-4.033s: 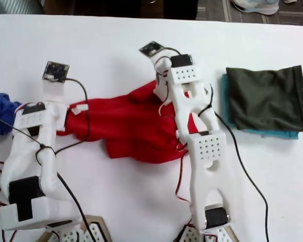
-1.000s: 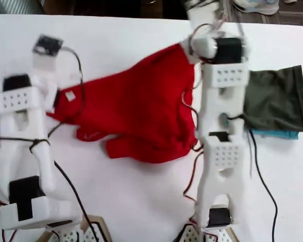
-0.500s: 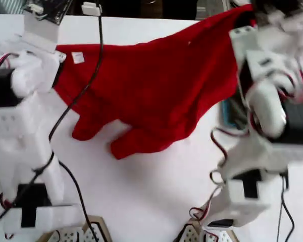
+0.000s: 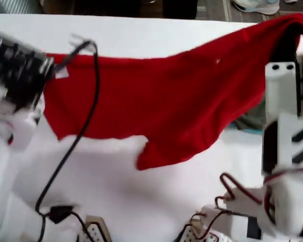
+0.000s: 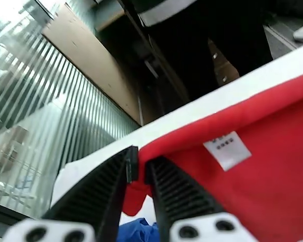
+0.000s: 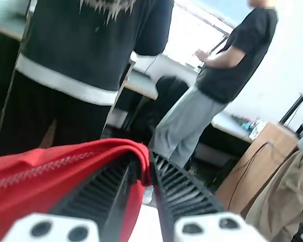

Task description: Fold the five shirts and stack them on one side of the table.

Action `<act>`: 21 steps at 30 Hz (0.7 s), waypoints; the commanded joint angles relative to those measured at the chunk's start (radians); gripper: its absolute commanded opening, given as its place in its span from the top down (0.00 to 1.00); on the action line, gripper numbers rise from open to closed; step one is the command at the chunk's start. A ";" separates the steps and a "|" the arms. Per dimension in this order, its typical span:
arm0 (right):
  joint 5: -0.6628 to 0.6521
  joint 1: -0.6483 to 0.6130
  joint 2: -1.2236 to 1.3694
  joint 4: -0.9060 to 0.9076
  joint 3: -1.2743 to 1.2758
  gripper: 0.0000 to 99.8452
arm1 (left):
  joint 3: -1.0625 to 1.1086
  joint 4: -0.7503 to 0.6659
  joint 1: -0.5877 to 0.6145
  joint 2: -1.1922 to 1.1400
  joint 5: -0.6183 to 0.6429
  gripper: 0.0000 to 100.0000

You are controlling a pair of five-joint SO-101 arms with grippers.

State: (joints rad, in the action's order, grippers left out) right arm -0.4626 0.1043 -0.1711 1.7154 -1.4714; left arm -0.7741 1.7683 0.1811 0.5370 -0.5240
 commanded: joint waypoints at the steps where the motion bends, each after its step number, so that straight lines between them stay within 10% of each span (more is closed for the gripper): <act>1: 0.000 0.012 -0.048 -0.042 0.000 0.98 | -0.028 0.003 -0.003 0.049 -0.012 0.97; 21: -0.281 0.099 -0.073 -0.243 0.035 0.98 | -0.025 -0.100 -0.002 0.092 -0.087 0.97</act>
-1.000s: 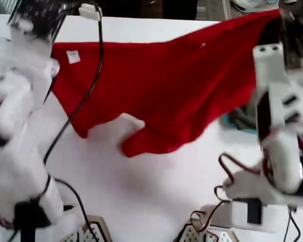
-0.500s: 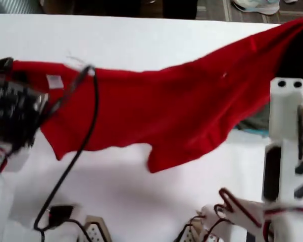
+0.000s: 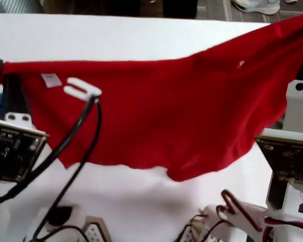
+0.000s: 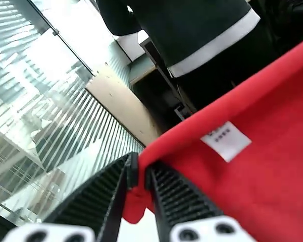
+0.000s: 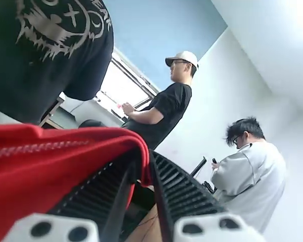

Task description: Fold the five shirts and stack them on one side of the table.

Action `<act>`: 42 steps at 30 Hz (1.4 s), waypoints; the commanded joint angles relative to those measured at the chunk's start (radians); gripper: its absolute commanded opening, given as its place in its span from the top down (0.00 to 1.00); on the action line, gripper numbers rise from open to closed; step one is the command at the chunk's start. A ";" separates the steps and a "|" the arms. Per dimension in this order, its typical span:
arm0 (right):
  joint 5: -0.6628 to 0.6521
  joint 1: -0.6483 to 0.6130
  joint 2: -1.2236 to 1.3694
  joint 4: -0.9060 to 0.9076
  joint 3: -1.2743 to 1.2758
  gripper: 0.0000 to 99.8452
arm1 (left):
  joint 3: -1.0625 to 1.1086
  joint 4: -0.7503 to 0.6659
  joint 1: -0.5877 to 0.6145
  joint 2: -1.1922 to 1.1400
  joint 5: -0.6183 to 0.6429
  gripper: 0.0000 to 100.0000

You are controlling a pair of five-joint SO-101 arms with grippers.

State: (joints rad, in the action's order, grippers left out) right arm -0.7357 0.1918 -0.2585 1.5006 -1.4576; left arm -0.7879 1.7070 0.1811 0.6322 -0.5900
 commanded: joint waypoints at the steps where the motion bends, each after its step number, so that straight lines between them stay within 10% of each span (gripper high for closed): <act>1: -0.006 0.012 0.021 -0.028 0.032 0.98 | -0.007 -0.038 -0.002 -0.003 -0.034 0.97; 42: -0.008 0.010 -0.251 0.027 0.025 0.98 | 0.150 0.020 -0.002 0.299 -0.046 0.97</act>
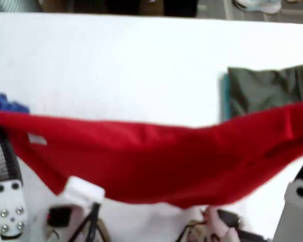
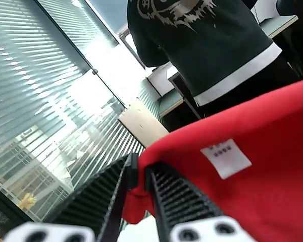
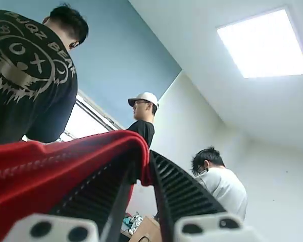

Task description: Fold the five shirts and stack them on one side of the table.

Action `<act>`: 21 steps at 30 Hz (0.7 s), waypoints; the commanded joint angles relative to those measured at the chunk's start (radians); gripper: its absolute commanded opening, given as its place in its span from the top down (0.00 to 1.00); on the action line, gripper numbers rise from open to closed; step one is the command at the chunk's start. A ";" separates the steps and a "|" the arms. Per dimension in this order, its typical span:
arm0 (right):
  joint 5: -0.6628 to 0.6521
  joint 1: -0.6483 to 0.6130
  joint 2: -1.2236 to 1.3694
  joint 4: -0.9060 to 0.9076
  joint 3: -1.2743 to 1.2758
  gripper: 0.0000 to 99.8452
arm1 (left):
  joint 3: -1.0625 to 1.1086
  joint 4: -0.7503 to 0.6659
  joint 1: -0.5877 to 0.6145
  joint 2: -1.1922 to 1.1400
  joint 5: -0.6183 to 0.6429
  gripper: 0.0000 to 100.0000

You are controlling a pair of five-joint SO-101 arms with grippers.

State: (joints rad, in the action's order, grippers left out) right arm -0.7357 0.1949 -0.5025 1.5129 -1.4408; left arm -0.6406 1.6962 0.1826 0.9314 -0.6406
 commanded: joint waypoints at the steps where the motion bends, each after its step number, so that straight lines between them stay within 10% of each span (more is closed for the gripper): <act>1: -0.008 0.002 -0.008 0.018 0.008 0.98 | 0.002 0.044 -0.003 -0.002 0.005 0.97; 21: 0.003 -0.039 0.470 -0.007 0.175 0.98 | 0.820 -0.496 0.003 -0.008 -0.005 0.97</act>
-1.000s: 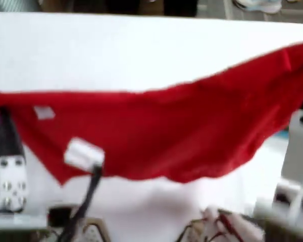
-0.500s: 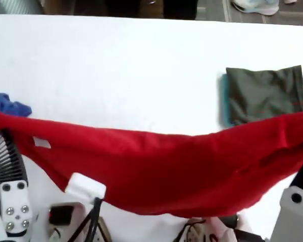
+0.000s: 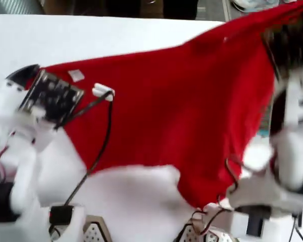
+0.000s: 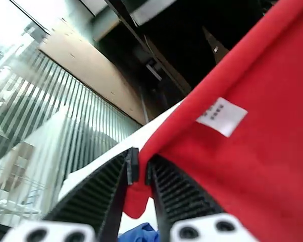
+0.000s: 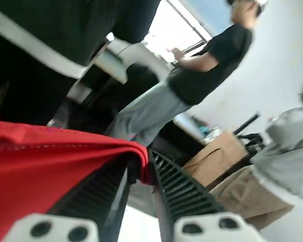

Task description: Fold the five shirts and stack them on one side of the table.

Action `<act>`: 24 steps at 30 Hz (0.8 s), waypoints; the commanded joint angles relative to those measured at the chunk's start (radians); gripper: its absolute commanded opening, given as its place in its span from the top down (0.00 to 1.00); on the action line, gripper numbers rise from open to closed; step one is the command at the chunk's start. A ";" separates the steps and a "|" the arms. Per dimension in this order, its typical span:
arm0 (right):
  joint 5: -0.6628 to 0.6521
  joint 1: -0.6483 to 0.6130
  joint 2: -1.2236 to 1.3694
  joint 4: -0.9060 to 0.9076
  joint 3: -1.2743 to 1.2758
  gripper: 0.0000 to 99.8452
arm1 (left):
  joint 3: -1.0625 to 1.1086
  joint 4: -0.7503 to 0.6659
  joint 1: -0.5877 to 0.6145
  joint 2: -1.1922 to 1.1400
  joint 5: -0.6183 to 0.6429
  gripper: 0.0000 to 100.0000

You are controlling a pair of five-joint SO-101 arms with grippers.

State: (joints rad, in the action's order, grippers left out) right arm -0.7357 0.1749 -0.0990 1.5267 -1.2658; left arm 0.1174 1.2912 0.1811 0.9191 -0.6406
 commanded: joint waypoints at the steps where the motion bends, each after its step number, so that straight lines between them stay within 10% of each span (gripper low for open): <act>1: 0.003 -0.033 0.093 -0.021 0.000 0.98 | 0.090 -0.123 0.018 0.005 -0.005 0.97; 15: 0.003 -0.124 0.426 -0.133 -0.006 0.98 | 0.189 -0.404 0.109 -0.249 -0.002 0.97; 24: 0.052 -0.137 0.561 -0.237 -0.008 0.98 | -0.239 -0.341 0.081 -0.683 0.003 0.97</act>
State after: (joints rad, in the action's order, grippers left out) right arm -0.7112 0.0506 0.4657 1.3226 -1.2612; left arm 0.0913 0.8953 0.2777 0.3268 -0.6406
